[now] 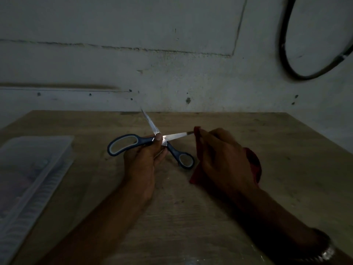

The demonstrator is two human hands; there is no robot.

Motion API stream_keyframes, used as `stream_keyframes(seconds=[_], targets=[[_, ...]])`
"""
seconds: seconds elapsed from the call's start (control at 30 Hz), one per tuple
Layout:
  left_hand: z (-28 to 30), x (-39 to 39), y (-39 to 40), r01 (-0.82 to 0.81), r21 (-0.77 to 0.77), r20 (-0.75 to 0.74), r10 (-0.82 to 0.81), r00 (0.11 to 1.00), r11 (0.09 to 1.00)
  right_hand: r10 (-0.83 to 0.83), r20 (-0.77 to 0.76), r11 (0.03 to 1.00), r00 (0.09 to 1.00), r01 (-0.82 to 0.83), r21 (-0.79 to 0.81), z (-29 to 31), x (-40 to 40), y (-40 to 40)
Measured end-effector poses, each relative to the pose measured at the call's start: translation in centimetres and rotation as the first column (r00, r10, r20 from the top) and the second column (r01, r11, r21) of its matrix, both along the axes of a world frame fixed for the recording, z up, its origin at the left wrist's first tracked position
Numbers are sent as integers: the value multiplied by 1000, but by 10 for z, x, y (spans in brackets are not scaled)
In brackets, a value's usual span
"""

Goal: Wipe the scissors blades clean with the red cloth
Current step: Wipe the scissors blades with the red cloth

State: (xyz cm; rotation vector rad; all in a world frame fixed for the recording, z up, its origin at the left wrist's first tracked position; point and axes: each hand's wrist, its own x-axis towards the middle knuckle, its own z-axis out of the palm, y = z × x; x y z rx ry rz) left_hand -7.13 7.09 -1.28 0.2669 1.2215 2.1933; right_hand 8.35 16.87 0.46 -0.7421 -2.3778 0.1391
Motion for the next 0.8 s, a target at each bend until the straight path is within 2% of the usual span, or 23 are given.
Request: stream_keyframes(seconds=[0.13, 0.43, 0.63, 0.8], targets=[[0, -1, 0, 23, 8, 8, -23, 1000, 1000, 28, 143, 1000, 989, -28, -2, -3, -7, 2], [0, 1, 2, 15, 6, 2, -15, 1000, 1000, 65, 170, 997, 983, -73, 36, -10, -24, -16], [1, 3, 1, 54, 15, -26, -53, 998, 998, 184, 33, 983, 982, -184, 2, -12, -27, -17], [1, 4, 1, 74, 38, -58, -72, 996, 997, 250, 9, 968, 968, -250, 10, -12, -28, -12]])
